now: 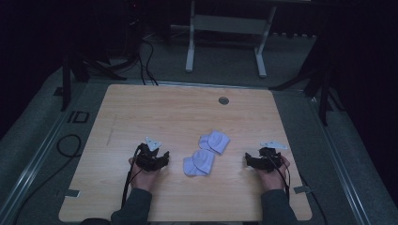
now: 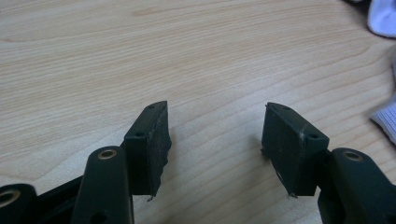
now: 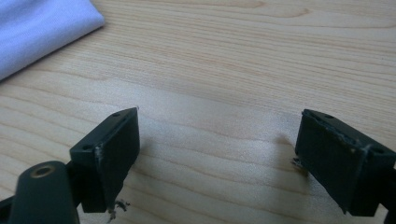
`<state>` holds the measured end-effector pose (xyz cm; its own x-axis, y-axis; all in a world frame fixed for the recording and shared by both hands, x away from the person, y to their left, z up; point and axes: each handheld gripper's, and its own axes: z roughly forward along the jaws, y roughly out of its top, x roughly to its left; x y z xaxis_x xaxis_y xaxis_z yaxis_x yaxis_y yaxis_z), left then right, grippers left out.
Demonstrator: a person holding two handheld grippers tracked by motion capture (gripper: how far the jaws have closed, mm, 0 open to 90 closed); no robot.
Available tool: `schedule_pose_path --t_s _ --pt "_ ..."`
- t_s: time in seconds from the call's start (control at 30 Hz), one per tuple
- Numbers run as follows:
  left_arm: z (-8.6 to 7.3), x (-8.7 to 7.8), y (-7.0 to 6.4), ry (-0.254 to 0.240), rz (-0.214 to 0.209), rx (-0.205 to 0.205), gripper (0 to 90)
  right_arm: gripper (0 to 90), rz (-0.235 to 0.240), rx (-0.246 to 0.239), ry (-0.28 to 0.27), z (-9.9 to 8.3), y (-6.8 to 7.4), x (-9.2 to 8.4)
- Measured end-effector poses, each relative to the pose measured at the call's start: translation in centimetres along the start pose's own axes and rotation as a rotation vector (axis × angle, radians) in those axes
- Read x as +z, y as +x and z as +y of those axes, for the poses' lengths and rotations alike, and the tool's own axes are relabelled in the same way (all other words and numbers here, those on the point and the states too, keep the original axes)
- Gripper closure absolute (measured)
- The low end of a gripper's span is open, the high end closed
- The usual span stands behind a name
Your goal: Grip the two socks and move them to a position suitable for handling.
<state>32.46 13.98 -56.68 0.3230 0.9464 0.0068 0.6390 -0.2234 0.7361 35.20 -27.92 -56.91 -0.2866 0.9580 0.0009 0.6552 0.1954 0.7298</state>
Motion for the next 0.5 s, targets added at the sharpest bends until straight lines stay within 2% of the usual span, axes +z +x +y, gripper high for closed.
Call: schedule_pose_path --t_s 0.07,0.23,0.33,0.37,0.4,0.5 --pt "0.0 0.0 0.0 0.002 0.0 0.0 42.1 16.8 0.003 -0.001 0.0 0.0 0.1 -0.1" --pt "0.1 0.0 0.1 0.01 0.0 -0.002 43.2 31.5 0.021 -0.019 0.018 0.2 0.5 -0.5" --pt "0.2 -0.1 0.2 0.012 0.0 -0.006 45.8 44.1 0.038 -0.02 0.018 0.3 0.7 -0.8" --pt "0.2 -0.1 0.2 0.012 0.0 -0.006 45.9 44.1 0.038 -0.02 0.018 0.3 0.7 -0.8" --pt "0.2 -0.1 0.2 0.014 0.001 -0.007 45.9 51.0 0.07 -0.023 0.02 0.4 0.8 -1.0" --pt "0.3 -0.1 0.2 0.019 -0.004 -0.019 45.8 58.7 0.094 -0.057 0.021 0.6 1.2 -1.3"
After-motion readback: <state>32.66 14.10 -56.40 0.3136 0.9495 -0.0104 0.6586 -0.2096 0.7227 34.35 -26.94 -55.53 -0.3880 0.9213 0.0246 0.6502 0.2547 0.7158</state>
